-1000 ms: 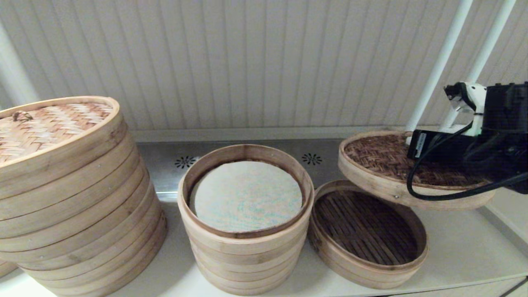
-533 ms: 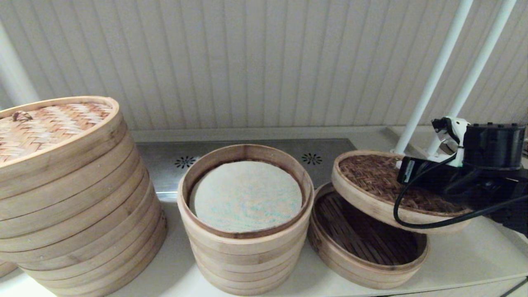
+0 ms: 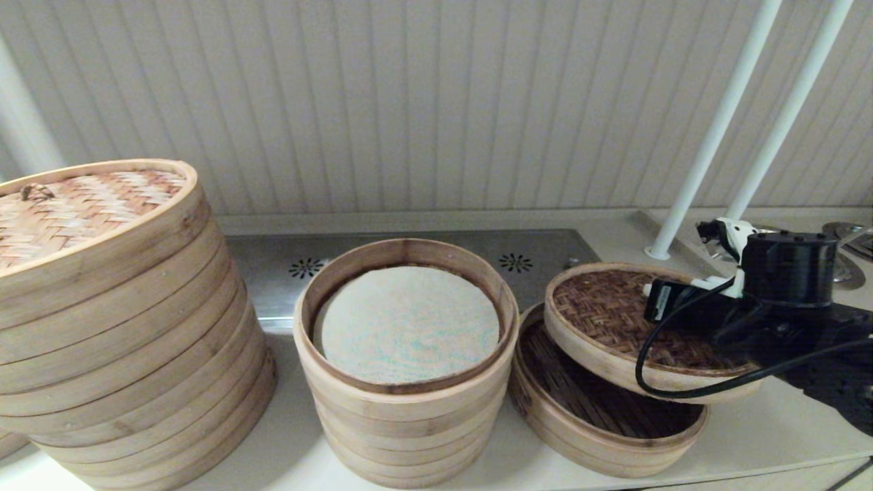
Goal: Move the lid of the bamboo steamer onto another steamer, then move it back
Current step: Put the steamer
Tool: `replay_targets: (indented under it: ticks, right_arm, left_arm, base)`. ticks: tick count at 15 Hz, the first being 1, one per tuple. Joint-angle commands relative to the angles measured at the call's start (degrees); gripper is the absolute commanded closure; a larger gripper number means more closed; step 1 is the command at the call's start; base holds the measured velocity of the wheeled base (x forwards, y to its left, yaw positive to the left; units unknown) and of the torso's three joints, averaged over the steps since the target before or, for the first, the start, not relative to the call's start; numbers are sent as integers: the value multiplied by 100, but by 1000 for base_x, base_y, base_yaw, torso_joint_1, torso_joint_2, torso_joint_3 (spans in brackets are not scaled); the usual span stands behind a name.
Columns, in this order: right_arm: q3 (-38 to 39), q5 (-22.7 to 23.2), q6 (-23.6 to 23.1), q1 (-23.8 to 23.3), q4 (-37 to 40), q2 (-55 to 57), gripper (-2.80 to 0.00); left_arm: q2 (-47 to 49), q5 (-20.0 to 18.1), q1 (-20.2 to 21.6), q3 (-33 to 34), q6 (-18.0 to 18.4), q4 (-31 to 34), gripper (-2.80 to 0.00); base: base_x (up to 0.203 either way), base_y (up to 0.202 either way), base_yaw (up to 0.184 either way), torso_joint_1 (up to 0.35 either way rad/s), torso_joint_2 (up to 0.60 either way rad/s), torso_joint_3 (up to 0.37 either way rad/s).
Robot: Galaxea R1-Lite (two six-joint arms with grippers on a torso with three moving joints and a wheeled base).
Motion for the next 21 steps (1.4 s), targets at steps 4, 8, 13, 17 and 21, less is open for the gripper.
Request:
replay_targets:
  ticks: [4, 8, 13, 17, 21]
  right_arm:
    - [145, 217, 20, 156, -204, 154, 0]
    - [224, 227, 147, 411, -222, 231, 0]
    - [502, 227, 228, 587, -560, 263, 0]
    - [1075, 243, 218, 655, -1159, 191, 0]
    - [1317, 253, 236, 669, -1227, 171, 0]
  left_arm:
    - [-1, 6, 0, 0, -6, -2, 0]
    - [-1, 6, 0, 0, 2, 4, 0]
    - [-1, 6, 0, 0, 2, -2, 0]
    - [-1, -3, 0, 0, 2, -2, 0]
    - [-1, 5, 0, 0, -6, 6, 0]
  base:
    - [0, 0, 0, 0, 0, 0]
    - [0, 0, 0, 0, 0, 0]
    - [0, 0, 0, 0, 0, 0]
    - [0, 0, 0, 0, 0, 0]
    - [0, 0, 0, 0, 0, 0]
